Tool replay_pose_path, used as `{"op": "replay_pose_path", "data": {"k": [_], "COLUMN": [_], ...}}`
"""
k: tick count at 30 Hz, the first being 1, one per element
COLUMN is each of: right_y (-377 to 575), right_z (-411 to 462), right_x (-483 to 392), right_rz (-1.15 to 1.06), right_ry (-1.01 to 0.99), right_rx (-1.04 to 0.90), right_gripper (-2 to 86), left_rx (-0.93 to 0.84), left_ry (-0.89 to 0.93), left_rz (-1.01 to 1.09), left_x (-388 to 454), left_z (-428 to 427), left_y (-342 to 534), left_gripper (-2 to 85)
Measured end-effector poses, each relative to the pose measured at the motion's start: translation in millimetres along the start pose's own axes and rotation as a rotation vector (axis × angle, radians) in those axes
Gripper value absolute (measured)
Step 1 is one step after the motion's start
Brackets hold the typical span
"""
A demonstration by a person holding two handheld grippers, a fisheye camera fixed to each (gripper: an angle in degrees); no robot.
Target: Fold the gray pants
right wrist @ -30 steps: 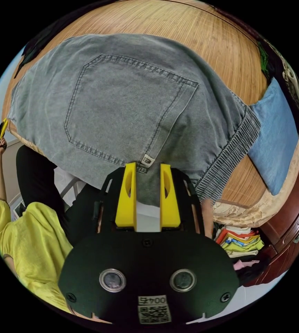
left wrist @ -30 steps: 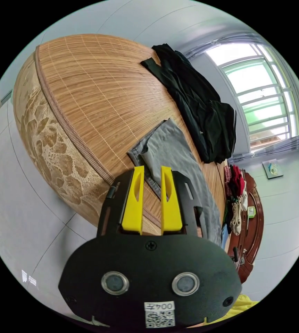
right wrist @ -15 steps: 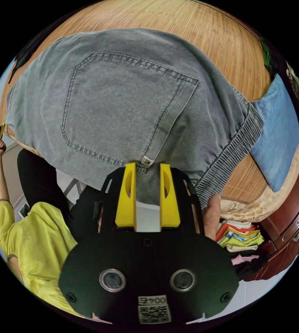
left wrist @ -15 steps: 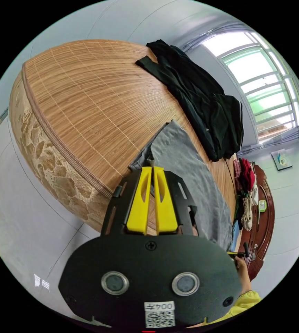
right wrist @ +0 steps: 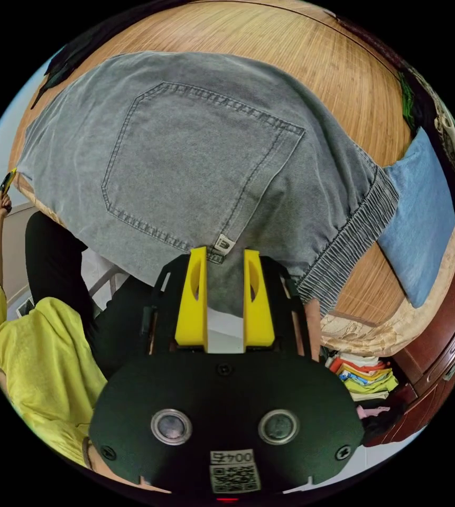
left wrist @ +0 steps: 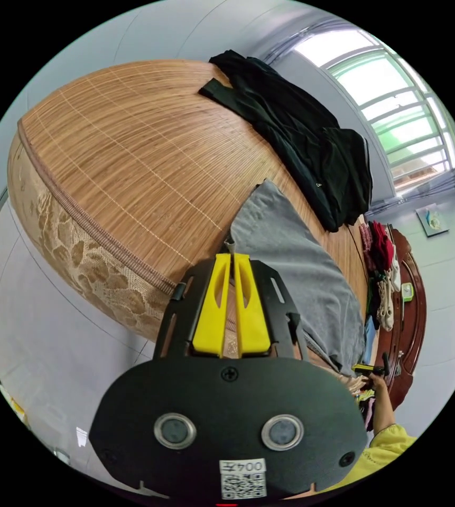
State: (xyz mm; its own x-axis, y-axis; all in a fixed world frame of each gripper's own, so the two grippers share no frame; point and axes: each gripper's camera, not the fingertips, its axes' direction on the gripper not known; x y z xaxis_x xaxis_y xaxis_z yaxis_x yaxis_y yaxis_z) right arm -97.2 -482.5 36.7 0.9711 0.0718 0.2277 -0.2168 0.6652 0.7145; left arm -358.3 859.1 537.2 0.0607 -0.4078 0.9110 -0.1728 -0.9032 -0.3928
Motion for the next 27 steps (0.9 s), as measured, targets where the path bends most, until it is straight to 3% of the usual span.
{"op": "replay_pose_path", "data": {"k": [6,9,11,14,20,27], "right_y": [37,75,106,120,102,93], "right_z": [25,16,1,-2,33,72], "right_x": [-2,-26,-61,-132,-284,-338], "right_rz": [-0.009,-0.043,-0.108,-0.272,-0.624,-0.733], "right_ry": [0.061,0.153,0.129,0.080,0.122,0.238], "right_rx": [0.069,0.244,0.437,0.573,0.575,0.509], "right_gripper": [11.1,11.3,12.0,13.6,12.6,11.4], "left_rx": [0.059,0.071,0.051,0.019,-0.045,-0.134], "left_ry": [0.002,-0.017,0.009,0.076,0.021,-0.152], "left_rz": [0.001,0.058,0.190,0.380,0.738,1.147], "left_x": [12,35,77,148,281,358], "left_z": [-25,-39,-25,18,93,134], "left_y": [25,55,94,150,229,291], "left_gripper": [1.5,1.6,2.0,2.6,3.9,7.0]}}
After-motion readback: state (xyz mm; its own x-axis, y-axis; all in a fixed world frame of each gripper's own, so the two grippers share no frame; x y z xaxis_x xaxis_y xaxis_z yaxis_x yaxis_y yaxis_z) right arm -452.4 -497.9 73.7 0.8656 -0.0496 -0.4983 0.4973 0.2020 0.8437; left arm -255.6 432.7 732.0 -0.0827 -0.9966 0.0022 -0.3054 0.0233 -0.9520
